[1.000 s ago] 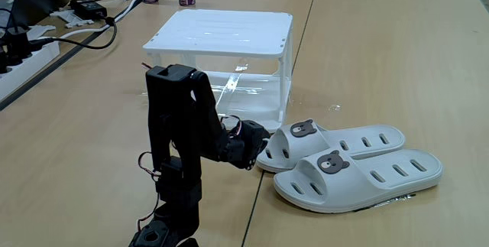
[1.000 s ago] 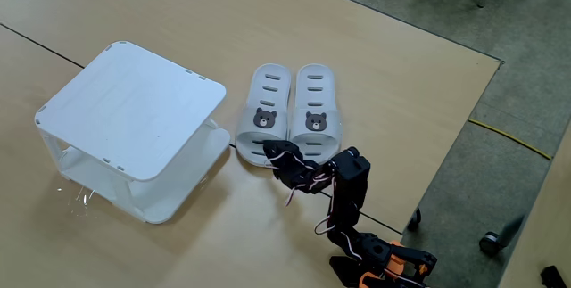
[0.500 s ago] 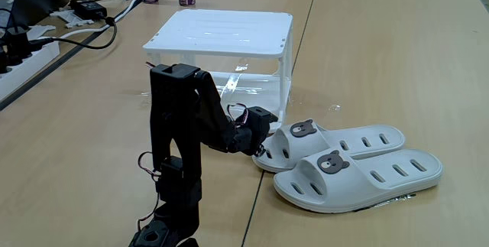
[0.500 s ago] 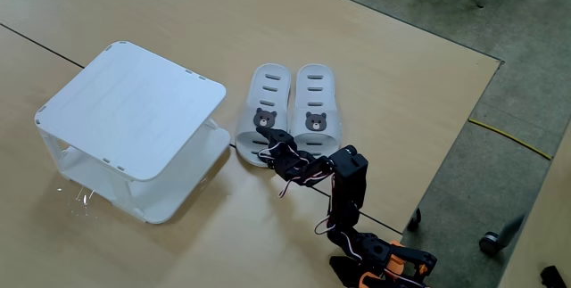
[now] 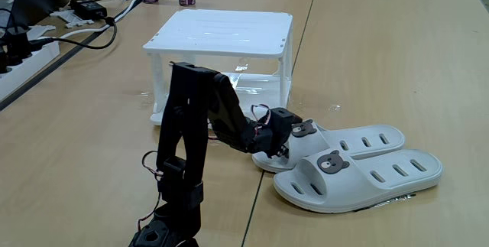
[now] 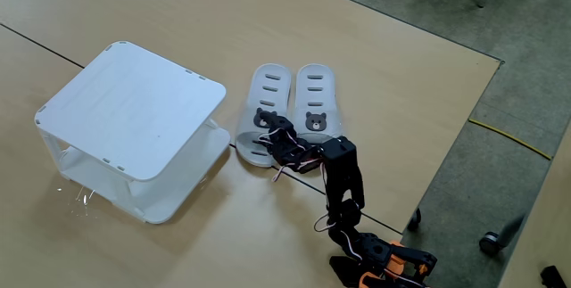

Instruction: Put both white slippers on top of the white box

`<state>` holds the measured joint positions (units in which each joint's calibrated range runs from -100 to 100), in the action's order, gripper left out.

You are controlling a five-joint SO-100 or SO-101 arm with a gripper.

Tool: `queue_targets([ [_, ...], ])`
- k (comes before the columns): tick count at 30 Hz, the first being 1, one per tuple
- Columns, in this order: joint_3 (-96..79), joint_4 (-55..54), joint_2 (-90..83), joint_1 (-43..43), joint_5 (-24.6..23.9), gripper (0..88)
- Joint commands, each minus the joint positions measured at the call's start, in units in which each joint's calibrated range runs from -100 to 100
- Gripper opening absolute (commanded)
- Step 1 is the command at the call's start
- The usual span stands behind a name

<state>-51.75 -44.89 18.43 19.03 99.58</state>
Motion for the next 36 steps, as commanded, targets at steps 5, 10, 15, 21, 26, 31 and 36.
queue_targets([
  [5, 21.13, -1.27, 12.24, 1.94, 0.42, 28.9],
  [10, 31.95, -1.27, 18.38, 3.59, 0.42, 28.8],
  [15, 43.77, -1.27, 24.35, 5.23, 0.42, 28.7],
  [21, 50.35, -1.27, 29.57, 4.41, 0.42, 28.7],
  [26, 55.59, -1.27, 34.7, 3.34, 0.42, 28.7],
  [31, 61.0, -1.27, 37.23, 3.18, 0.42, 28.7],
  [36, 62.08, -1.27, 37.73, 4.25, 0.42, 28.6],
])
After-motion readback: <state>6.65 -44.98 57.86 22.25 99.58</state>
